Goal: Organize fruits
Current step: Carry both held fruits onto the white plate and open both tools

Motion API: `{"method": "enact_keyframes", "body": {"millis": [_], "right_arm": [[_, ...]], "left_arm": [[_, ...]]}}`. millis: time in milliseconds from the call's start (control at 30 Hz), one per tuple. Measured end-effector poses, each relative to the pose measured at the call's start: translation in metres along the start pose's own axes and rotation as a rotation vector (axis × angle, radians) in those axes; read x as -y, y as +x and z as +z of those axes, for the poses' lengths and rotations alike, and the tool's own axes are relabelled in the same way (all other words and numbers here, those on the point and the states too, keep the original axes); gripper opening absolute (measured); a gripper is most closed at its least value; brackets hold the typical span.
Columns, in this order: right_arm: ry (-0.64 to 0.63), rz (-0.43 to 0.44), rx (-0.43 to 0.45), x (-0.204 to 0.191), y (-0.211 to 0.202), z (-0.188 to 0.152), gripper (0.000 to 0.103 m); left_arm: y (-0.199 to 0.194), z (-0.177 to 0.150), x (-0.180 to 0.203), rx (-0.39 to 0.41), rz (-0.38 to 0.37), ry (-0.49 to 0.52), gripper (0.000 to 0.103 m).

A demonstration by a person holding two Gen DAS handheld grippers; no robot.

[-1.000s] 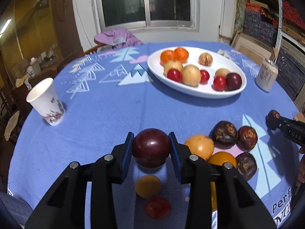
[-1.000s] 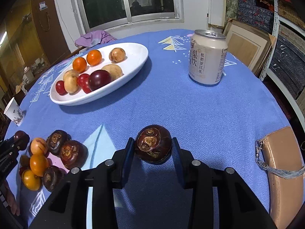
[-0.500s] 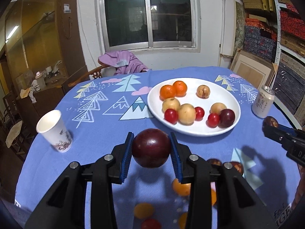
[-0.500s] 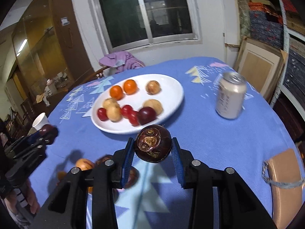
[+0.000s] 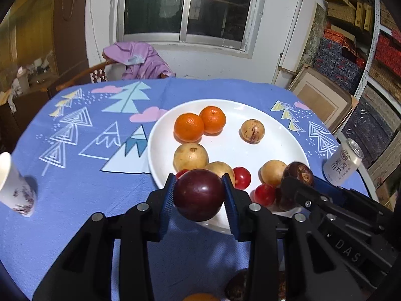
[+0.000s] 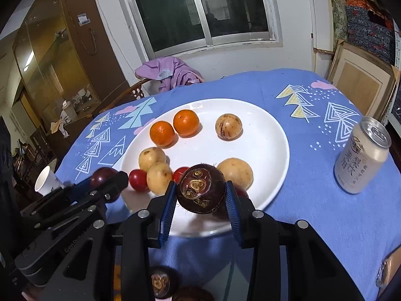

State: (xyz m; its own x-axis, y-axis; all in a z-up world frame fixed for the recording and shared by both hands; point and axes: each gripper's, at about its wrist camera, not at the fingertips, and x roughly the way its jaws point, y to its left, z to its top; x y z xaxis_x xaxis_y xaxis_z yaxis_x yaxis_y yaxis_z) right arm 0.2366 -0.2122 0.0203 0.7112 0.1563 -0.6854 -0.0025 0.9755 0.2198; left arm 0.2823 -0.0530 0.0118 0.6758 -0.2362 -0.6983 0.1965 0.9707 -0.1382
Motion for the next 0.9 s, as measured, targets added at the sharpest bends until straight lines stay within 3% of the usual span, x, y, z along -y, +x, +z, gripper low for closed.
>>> {"method": "enact_keyframes", "body": {"millis": [200, 367, 467, 533, 567, 733, 900], "right_arm": [[-0.006, 0.016, -0.002, -0.003, 0.016, 0.003, 0.04], [-0.021, -0.002, 0.004, -0.004, 0.021, 0.002, 0.04], [0.011, 0.015, 0.006, 0.003, 0.018, 0.004, 0.048], [0.031, 0.021, 0.015, 0.008, 0.014, 0.006, 0.049], [0.038, 0.021, 0.019, 0.01, 0.011, 0.007, 0.049], [0.061, 0.046, 0.042, 0.012, -0.006, 0.012, 0.054], [0.042, 0.077, 0.07, -0.003, -0.037, 0.012, 0.063]], "left_arm": [[0.023, -0.003, -0.012, -0.068, -0.068, -0.05, 0.037], [0.028, -0.002, -0.01, -0.068, -0.048, -0.046, 0.04], [0.024, -0.001, -0.014, -0.051, -0.059, -0.064, 0.047], [0.02, -0.001, -0.016, -0.032, -0.018, -0.079, 0.07], [0.016, -0.001, -0.018, -0.019, -0.017, -0.085, 0.073], [-0.013, 0.005, -0.023, 0.024, -0.029, -0.081, 0.076], [-0.061, 0.001, -0.022, 0.105, 0.052, -0.024, 0.087]]}}
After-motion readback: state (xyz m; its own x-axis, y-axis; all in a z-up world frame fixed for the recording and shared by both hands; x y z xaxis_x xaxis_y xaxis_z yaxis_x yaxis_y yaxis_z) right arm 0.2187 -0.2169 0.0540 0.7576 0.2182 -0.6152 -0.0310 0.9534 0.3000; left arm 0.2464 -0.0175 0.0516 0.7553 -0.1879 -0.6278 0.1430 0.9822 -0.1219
